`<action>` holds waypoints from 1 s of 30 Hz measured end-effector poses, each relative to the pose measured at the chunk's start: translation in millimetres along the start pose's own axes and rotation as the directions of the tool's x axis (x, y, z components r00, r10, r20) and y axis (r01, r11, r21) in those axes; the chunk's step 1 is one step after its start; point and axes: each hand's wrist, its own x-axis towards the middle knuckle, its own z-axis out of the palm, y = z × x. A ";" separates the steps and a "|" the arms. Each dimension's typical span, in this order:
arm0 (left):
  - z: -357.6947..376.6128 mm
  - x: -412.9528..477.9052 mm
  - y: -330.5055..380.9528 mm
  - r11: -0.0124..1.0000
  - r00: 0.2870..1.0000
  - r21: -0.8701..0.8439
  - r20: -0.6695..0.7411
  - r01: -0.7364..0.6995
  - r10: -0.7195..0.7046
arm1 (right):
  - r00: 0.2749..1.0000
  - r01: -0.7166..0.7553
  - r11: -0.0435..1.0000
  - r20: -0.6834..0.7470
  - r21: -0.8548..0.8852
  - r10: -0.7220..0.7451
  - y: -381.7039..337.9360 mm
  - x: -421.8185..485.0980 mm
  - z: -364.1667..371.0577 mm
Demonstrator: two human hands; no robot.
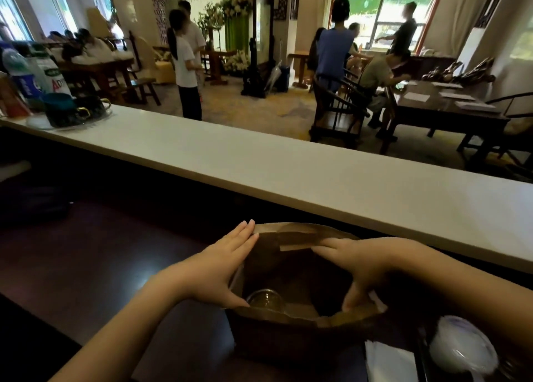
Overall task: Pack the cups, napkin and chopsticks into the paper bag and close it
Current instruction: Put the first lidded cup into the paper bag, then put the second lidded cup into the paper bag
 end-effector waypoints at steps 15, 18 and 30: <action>-18.4 61.9 97.1 0.998 0.986 -0.030 -0.150 0.064 -0.067 | 0.900 0.135 0.894 -0.430 0.428 0.070 64.2 -101.4 37.1; -16.7 79.5 144.8 0.988 0.952 -0.153 -0.306 -0.025 -0.023 | 0.892 0.040 0.844 -0.399 0.535 0.211 87.5 -123.2 61.8; 140.9 161.5 280.8 0.766 0.980 -0.630 -0.038 0.129 -0.196 | 0.697 -0.286 0.513 -0.192 0.810 0.691 145.7 -119.9 238.0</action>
